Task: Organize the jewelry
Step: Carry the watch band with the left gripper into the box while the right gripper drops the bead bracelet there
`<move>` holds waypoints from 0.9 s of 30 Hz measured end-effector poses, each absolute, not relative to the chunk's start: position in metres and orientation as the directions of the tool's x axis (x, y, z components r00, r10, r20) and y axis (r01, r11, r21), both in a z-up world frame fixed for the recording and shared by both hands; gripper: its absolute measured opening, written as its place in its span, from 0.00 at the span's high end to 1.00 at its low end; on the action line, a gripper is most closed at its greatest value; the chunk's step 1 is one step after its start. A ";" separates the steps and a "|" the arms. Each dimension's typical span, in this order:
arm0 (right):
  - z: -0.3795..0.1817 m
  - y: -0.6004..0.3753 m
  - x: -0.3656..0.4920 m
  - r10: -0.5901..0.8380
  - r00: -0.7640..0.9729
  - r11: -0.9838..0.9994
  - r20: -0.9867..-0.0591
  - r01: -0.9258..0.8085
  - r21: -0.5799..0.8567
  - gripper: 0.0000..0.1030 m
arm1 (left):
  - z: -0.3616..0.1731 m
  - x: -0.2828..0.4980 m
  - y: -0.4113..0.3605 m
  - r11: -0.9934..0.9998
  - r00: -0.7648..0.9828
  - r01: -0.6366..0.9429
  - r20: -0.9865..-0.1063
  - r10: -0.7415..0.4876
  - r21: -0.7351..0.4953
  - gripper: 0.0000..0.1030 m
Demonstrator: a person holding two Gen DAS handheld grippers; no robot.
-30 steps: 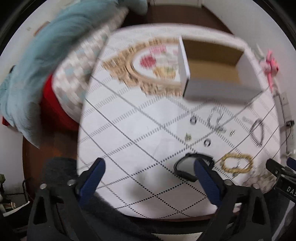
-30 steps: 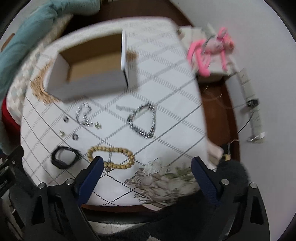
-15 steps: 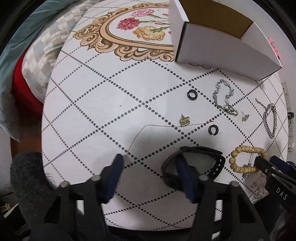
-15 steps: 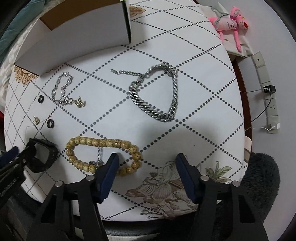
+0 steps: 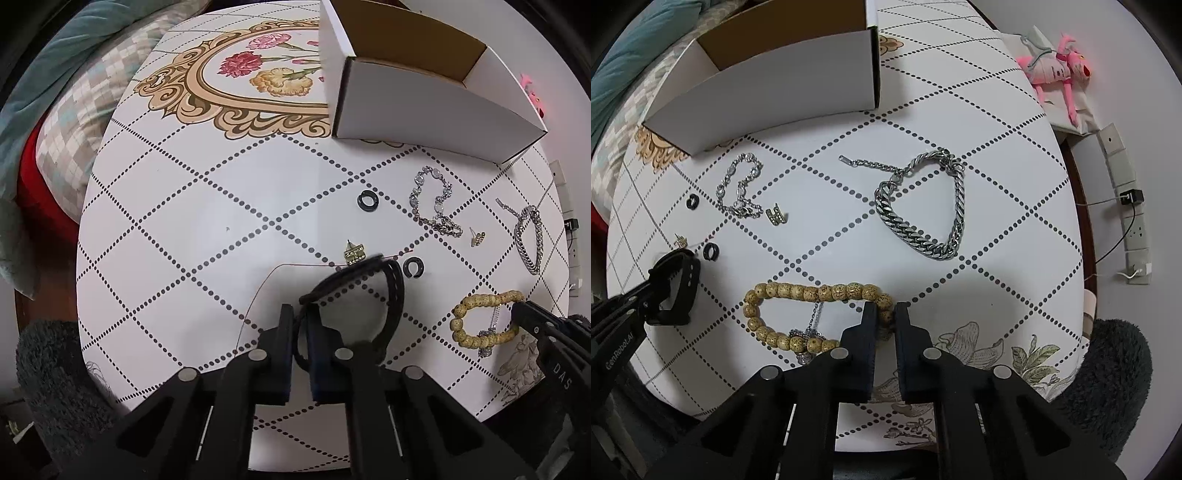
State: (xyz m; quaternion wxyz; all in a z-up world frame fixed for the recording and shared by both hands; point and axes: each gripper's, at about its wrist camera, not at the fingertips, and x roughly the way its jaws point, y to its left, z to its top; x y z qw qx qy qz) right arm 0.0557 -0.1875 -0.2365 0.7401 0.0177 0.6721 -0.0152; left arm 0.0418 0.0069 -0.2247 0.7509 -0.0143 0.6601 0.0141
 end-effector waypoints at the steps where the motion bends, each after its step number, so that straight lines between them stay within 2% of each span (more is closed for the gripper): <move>1: -0.236 -0.191 0.057 0.017 0.096 0.998 -0.995 0.054 0.022 0.91 | -0.222 0.039 0.008 0.999 0.132 -0.039 -0.991 0.003 -0.002 0.98; 16: -0.154 -0.189 0.053 0.208 0.249 0.976 -0.946 0.012 0.217 0.91 | -0.139 0.036 0.018 0.999 0.243 -0.018 -0.969 -0.040 -0.045 0.98; 24: -0.073 -0.195 0.102 0.275 0.376 0.961 -0.885 -0.100 0.257 0.91 | -0.094 0.118 -0.010 0.993 0.346 0.000 -0.931 -0.113 -0.121 0.98; 27: -0.051 -0.190 0.131 0.299 0.400 0.954 -0.866 -0.129 0.270 0.91 | -0.093 0.155 -0.010 0.991 0.363 0.004 -0.923 -0.124 -0.131 0.98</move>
